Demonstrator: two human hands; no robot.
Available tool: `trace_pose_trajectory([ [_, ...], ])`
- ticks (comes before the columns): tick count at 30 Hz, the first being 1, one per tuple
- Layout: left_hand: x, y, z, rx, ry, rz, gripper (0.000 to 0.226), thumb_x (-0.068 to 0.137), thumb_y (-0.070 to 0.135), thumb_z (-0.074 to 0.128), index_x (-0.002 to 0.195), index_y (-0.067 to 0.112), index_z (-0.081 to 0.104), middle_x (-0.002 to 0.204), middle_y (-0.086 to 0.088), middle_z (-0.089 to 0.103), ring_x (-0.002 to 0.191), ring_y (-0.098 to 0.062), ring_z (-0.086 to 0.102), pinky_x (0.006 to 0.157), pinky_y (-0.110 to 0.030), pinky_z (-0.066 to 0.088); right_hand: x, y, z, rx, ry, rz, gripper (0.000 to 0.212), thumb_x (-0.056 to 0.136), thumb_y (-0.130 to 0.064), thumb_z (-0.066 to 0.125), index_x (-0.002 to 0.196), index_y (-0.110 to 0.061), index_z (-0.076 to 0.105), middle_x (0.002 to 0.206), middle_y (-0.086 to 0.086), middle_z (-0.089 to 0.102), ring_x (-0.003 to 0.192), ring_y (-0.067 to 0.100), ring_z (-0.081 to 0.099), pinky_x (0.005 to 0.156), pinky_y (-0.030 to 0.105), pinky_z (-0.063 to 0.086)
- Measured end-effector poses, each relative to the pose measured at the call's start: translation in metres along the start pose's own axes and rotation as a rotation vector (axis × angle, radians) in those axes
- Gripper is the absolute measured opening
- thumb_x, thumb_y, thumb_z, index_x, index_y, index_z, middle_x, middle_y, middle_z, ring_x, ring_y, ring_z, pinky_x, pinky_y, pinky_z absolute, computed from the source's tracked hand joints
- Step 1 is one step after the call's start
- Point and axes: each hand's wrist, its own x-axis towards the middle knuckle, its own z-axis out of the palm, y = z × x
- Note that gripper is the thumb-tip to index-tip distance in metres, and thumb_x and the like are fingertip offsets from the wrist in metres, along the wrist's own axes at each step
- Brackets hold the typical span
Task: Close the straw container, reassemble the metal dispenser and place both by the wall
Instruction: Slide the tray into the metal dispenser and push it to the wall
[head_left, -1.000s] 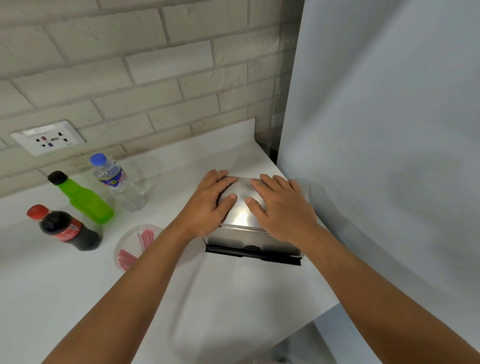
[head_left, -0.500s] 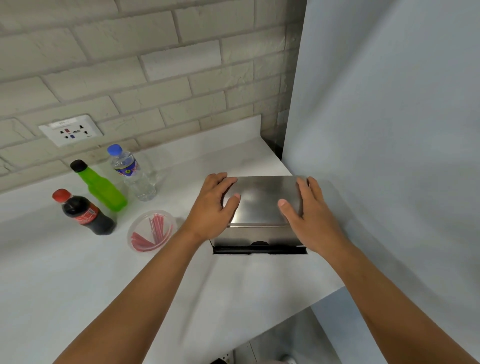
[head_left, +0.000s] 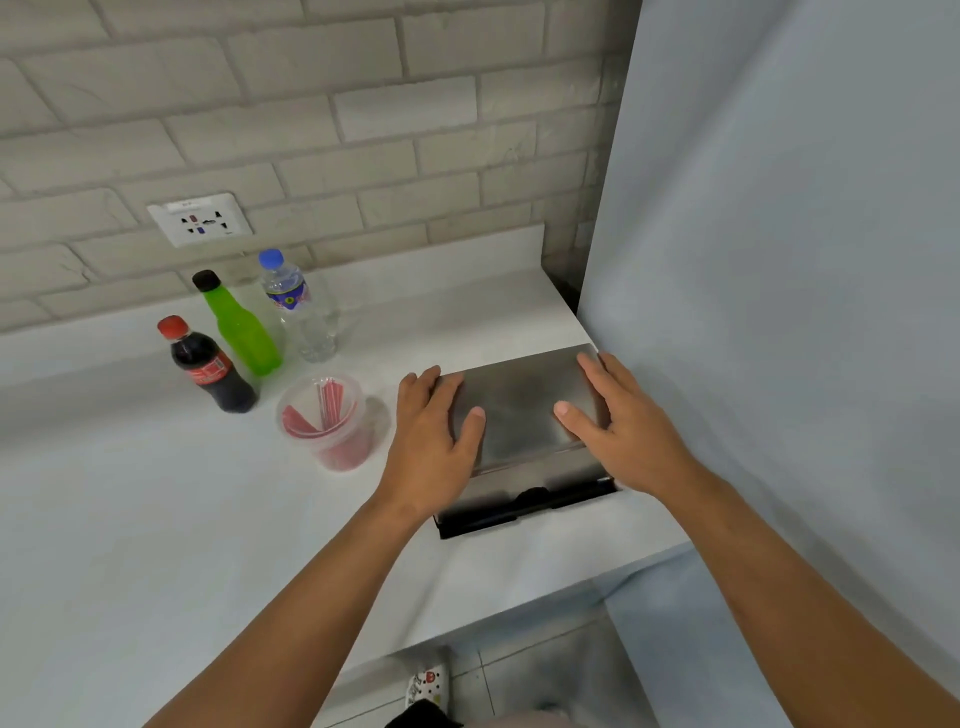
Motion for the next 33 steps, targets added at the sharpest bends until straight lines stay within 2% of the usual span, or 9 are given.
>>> trace_pose_trajectory([
  [6,-0.009,0.001,-0.001,-0.034,-0.029,-0.051,0.056,0.103,0.047,0.052,0.153,0.023,0.044,0.171,-0.008,0.017,0.161,-0.017,0.006,0.120,-0.030,0.020,-0.019,0.007,-0.005,0.080,-0.056,-0.006,0.105,0.074,-0.093,0.049,0.161,-0.050,0.007,0.175,-0.020,0.004,0.160,0.013,0.016,0.117,0.032,0.024],
  [9,-0.020,0.000,0.000,-0.069,-0.042,-0.128,0.073,0.100,0.058,0.050,0.162,0.027,0.029,0.176,-0.003,0.002,0.160,-0.009,-0.001,0.120,-0.028,0.016,-0.027,0.011,-0.004,0.151,-0.064,-0.006,0.102,0.079,-0.083,0.057,0.160,-0.051,0.005,0.175,-0.019,0.005,0.161,0.011,0.014,0.118,0.031,0.021],
  [12,-0.037,-0.004,0.001,-0.112,-0.064,-0.159,0.090,0.096,0.067,0.050,0.167,0.030,0.008,0.176,0.008,-0.004,0.158,-0.001,-0.008,0.116,-0.025,0.013,-0.029,0.012,-0.002,0.225,-0.062,0.000,0.106,0.082,-0.075,0.066,0.162,-0.047,0.004,0.175,-0.015,0.013,0.159,0.013,0.021,0.126,0.039,0.027],
  [17,-0.047,-0.007,-0.002,-0.212,-0.073,-0.192,0.102,0.093,0.068,0.056,0.166,0.033,-0.005,0.174,0.019,0.004,0.155,0.002,0.013,0.119,-0.025,0.024,-0.023,0.010,0.000,0.259,-0.067,0.095,0.132,0.063,-0.085,0.069,0.164,-0.039,-0.002,0.172,-0.006,0.026,0.154,0.024,0.035,0.123,0.051,0.036],
  [20,-0.045,-0.008,-0.002,-0.194,-0.070,-0.185,0.105,0.090,0.073,0.053,0.166,0.034,-0.007,0.174,0.020,0.004,0.148,0.009,0.012,0.120,-0.025,0.023,-0.018,0.012,0.001,0.274,-0.059,0.101,0.135,0.057,-0.088,0.069,0.164,-0.037,0.007,0.169,-0.004,0.034,0.151,0.026,0.042,0.120,0.053,0.041],
  [24,-0.033,-0.015,0.000,-0.246,-0.043,-0.135,0.093,0.095,0.066,0.056,0.166,0.038,0.003,0.171,0.022,0.022,0.155,-0.004,0.028,0.120,-0.034,0.032,-0.006,0.015,0.003,0.297,-0.052,0.087,0.133,0.057,-0.087,0.073,0.164,-0.034,0.014,0.167,-0.006,0.038,0.150,0.023,0.043,0.120,0.051,0.042],
  [27,-0.020,-0.019,0.000,-0.275,-0.033,-0.126,0.086,0.096,0.063,0.055,0.164,0.040,0.009,0.164,0.031,0.029,0.149,0.006,0.033,0.113,-0.021,0.033,0.009,0.015,0.004,0.303,-0.047,0.101,0.131,0.056,-0.087,0.075,0.162,-0.034,0.019,0.163,-0.006,0.044,0.146,0.023,0.048,0.118,0.050,0.044],
  [30,-0.005,-0.021,0.000,-0.306,-0.016,-0.115,0.080,0.098,0.056,0.057,0.162,0.040,0.012,0.144,0.058,0.029,0.133,0.032,0.029,0.098,0.006,0.027,0.026,0.014,0.004,0.292,-0.045,0.109,0.132,0.055,-0.089,0.074,0.162,-0.034,0.021,0.162,-0.007,0.046,0.146,0.022,0.049,0.117,0.050,0.045],
  [33,0.014,-0.026,0.001,-0.348,-0.013,-0.147,0.067,0.099,0.048,0.060,0.156,0.041,0.024,0.130,0.064,0.037,0.120,0.037,0.037,0.087,0.011,0.029,0.046,0.011,0.003,0.290,-0.035,0.112,0.133,0.052,-0.091,0.073,0.161,-0.032,0.024,0.159,-0.007,0.050,0.142,0.020,0.052,0.116,0.049,0.046],
])
